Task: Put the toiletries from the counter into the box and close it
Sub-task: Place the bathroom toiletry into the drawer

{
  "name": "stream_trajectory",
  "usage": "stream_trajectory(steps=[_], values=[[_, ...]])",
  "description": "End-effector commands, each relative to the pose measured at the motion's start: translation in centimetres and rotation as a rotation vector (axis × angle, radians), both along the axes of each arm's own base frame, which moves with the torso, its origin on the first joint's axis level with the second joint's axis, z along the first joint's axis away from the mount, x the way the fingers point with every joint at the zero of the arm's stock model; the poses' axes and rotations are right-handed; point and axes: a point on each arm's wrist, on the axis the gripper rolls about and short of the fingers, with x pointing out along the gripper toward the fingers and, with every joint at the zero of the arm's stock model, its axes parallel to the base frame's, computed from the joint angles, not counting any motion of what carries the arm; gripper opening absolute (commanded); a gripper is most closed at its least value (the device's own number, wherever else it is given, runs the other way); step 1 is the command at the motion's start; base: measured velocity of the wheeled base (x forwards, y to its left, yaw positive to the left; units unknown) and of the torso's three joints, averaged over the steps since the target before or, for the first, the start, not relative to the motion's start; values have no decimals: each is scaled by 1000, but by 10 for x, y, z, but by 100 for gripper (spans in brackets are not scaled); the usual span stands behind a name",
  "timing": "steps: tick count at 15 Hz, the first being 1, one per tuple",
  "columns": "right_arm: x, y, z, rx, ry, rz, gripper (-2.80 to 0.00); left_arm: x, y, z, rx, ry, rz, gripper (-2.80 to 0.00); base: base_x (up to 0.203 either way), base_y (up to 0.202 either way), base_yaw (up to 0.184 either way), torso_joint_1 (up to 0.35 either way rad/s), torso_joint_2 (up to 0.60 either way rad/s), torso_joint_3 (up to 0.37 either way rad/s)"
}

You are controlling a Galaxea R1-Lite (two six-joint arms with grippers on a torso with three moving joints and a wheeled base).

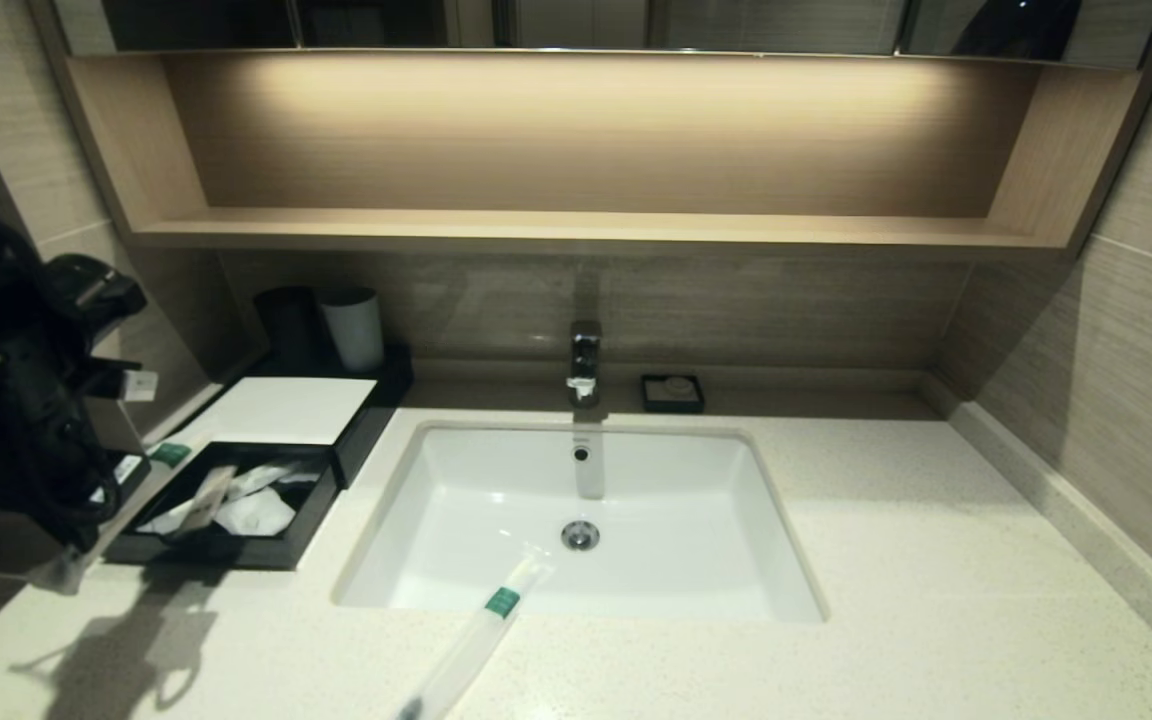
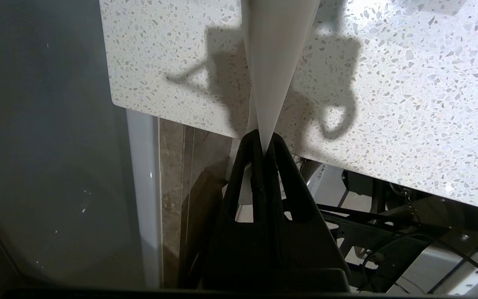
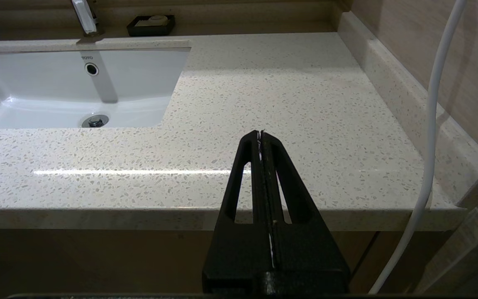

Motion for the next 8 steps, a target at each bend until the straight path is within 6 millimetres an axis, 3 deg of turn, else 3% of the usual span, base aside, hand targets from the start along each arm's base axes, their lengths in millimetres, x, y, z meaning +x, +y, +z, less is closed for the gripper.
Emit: stream_trajectory(steps=[1, 8], values=[[0, 0, 0, 1, 1, 0, -280, 3, 1, -5, -4, 41, 2, -280, 0, 0, 0, 0, 0, 0], [0, 0, 0, 1, 0, 0, -280, 5, 3, -9, -9, 116, 11, -280, 0, 0, 0, 0, 0, 0]])
